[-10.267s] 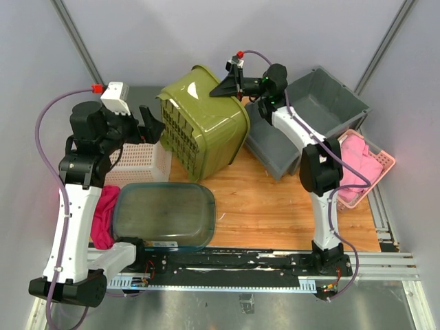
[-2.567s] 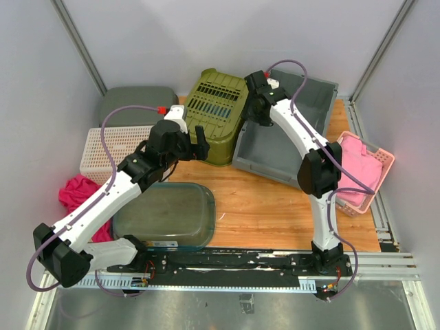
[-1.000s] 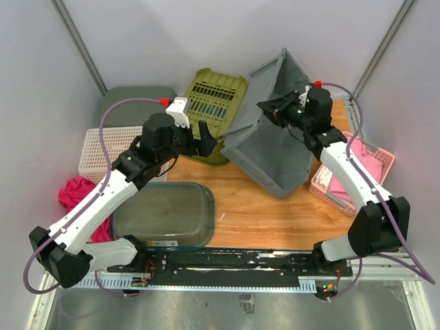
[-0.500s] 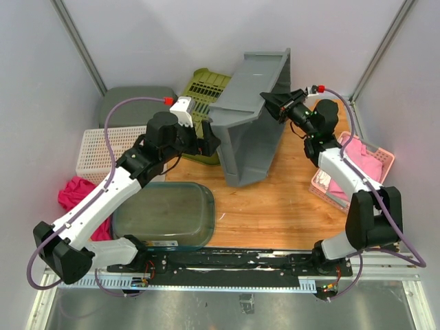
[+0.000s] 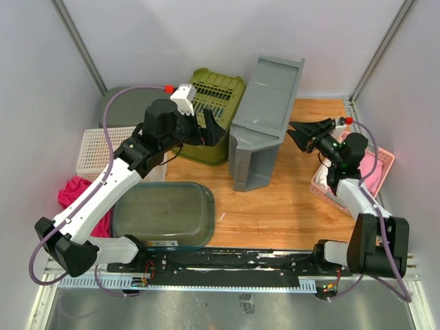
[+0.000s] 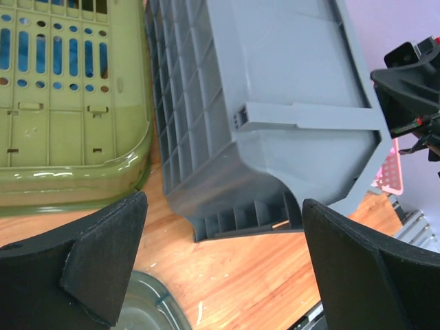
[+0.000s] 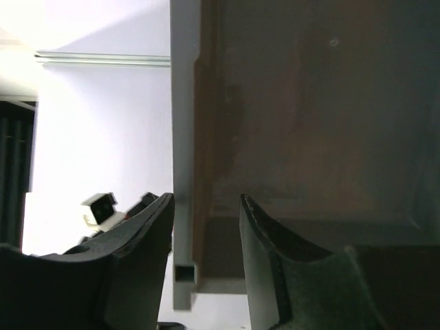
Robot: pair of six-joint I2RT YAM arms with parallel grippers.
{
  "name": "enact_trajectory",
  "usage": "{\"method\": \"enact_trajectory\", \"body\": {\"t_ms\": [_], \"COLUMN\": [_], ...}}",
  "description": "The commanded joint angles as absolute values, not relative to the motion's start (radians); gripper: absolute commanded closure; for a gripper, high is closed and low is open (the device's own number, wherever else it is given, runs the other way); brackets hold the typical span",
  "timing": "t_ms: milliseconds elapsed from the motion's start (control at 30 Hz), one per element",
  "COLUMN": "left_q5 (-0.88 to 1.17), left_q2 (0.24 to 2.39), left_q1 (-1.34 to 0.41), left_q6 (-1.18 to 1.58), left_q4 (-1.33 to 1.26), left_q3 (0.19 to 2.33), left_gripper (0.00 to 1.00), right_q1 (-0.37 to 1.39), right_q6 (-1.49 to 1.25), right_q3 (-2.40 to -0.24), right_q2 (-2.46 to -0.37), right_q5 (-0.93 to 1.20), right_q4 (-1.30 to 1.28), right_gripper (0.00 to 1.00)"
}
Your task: Turn the large container upside down
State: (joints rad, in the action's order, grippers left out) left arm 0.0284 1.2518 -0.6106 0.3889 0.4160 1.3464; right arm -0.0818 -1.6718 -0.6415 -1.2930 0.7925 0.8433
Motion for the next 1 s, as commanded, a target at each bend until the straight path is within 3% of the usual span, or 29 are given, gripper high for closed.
{"method": "enact_trajectory", "body": {"t_ms": [0, 200, 300, 433, 667, 833, 967], "left_q5": [0.078, 0.088, 0.092, 0.085, 0.076, 0.078, 0.063], "left_q2": [1.241, 1.299, 1.308, 1.307, 1.313, 1.332, 1.330], "left_q1": [-0.604, -0.606, -0.605, -0.604, -0.604, -0.604, -0.605], "left_q6": [0.397, 0.375, 0.385, 0.403, 0.443, 0.494, 0.509], "left_q4": [0.398, 0.396, 0.389, 0.385, 0.358, 0.330, 0.289], "left_q3": [1.388, 1.418, 1.419, 1.416, 1.419, 1.412, 1.379], "left_gripper": [0.01, 0.01, 0.01, 0.01, 0.01, 0.01, 0.01], "right_q1": [-0.162, -0.212, -0.212, -0.211, -0.101, 0.051, 0.134], "right_q6": [-1.360, -1.107, -0.923, -0.746, -0.616, -0.555, -0.519], "right_q3": [-0.650, -0.741, -0.866, -1.020, -1.312, -1.613, -1.779], "right_q2": [-1.188, -1.178, -1.177, -1.155, -1.189, -1.340, -1.454], "right_q5": [0.914, 0.913, 0.867, 0.691, 0.300, 0.026, -0.077], "right_q4": [0.474, 0.115, -0.120, -0.399, -0.683, -0.867, -0.926], "right_gripper": [0.55, 0.54, 0.46, 0.36, 0.31, 0.27, 0.26]}}
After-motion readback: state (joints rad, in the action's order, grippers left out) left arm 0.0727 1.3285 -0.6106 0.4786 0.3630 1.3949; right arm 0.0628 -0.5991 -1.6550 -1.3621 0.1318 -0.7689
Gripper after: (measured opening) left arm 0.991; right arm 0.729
